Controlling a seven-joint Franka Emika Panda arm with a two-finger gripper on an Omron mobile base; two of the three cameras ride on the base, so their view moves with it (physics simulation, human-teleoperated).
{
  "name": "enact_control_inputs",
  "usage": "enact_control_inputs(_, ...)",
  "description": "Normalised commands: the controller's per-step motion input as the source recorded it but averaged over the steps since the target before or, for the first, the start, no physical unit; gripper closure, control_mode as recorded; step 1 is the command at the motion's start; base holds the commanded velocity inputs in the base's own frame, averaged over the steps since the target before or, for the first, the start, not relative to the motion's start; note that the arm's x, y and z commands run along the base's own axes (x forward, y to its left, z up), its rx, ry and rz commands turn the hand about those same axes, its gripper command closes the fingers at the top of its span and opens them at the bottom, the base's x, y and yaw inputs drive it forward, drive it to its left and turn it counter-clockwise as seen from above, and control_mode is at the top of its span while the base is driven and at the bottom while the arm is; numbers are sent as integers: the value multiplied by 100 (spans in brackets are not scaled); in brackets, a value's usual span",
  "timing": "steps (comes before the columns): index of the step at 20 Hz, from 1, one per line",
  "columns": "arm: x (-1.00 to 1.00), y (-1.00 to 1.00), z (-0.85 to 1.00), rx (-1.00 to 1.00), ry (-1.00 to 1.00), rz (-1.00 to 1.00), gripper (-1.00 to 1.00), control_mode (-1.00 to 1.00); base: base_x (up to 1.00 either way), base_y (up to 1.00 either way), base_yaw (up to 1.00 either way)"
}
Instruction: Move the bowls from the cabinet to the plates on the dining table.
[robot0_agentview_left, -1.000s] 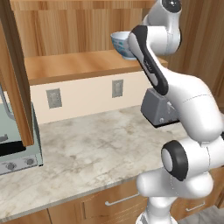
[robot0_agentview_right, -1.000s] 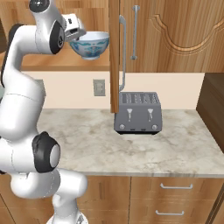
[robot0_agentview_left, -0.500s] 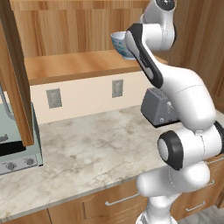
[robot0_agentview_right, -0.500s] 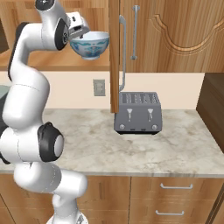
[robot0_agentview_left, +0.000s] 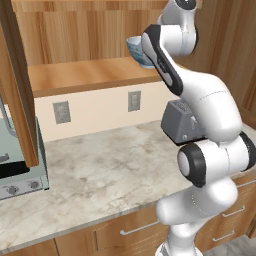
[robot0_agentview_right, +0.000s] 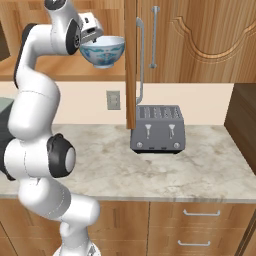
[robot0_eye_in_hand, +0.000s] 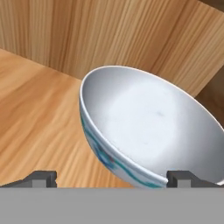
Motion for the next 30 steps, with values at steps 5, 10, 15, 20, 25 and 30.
enact_control_inputs(5, 18, 0, -10, 0, 0, 2, -100, -100, 0, 0, 0)
enact_control_inputs(10, 23, -1, -13, -1, 0, 1, -100, -100, 0, 0, 0)
enact_control_inputs(15, 22, 0, -1, -1, 0, 1, -100, -100, 0, 0, 0)
enact_control_inputs(20, 26, -1, -3, -2, 0, 1, -100, -100, 0, 0, 0)
enact_control_inputs(25, 10, -1, -1, -1, 0, 1, -100, -100, 0, 0, 0)
enact_control_inputs(30, 0, 0, 0, 0, 0, 1, 100, -100, 0, 0, 0)
